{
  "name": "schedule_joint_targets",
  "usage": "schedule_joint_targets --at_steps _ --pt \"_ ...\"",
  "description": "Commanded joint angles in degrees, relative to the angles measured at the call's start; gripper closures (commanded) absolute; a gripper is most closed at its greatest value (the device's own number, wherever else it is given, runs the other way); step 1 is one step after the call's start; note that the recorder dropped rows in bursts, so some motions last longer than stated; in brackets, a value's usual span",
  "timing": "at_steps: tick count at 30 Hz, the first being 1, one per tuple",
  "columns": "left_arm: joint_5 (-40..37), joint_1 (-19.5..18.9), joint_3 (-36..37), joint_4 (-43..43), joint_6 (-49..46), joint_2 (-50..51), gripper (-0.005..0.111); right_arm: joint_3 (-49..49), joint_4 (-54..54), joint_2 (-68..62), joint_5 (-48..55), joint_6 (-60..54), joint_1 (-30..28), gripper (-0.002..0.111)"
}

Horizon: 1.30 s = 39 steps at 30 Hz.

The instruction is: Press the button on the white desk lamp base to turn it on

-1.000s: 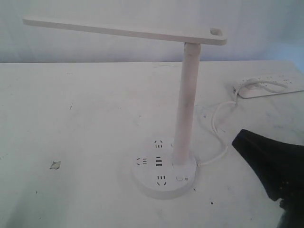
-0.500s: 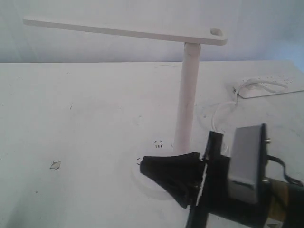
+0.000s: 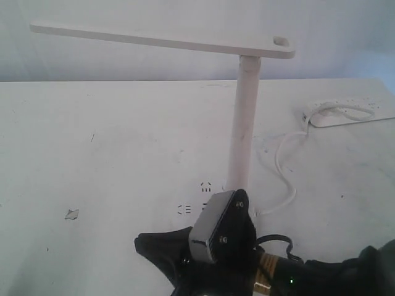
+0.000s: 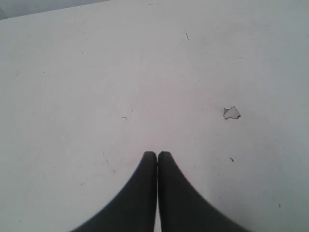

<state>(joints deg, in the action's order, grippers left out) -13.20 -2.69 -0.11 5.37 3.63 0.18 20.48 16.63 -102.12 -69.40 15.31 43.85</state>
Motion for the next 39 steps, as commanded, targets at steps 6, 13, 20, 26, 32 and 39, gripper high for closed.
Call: schedule_joint_targets --at_steps 6,13,20,26,32,39 --pt "-0.12 0.00 0.11 -0.55 0.03 -0.18 0.107 0.30 -21.57 -0.59 8.76 2.77 2.28 0.108" --pt "-0.12 0.00 0.11 -0.55 0.03 -0.18 0.107 0.18 -24.41 -0.21 11.73 2.77 2.28 0.108" --pt "-0.12 0.00 0.11 -0.55 0.03 -0.18 0.107 0.18 -24.30 7.20 26.32 2.77 2.28 0.108" --pt "-0.12 0.00 0.11 -0.55 0.03 -0.18 0.107 0.18 -24.50 12.05 33.56 -0.51 2.28 0.108" --pt "-0.12 0.00 0.11 -0.55 0.03 -0.18 0.107 0.18 -24.98 11.94 33.51 -0.51 2.28 0.108" --pt "-0.12 0.00 0.11 -0.55 0.03 -0.18 0.107 0.18 -24.98 11.94 42.72 -0.67 2.39 0.108"
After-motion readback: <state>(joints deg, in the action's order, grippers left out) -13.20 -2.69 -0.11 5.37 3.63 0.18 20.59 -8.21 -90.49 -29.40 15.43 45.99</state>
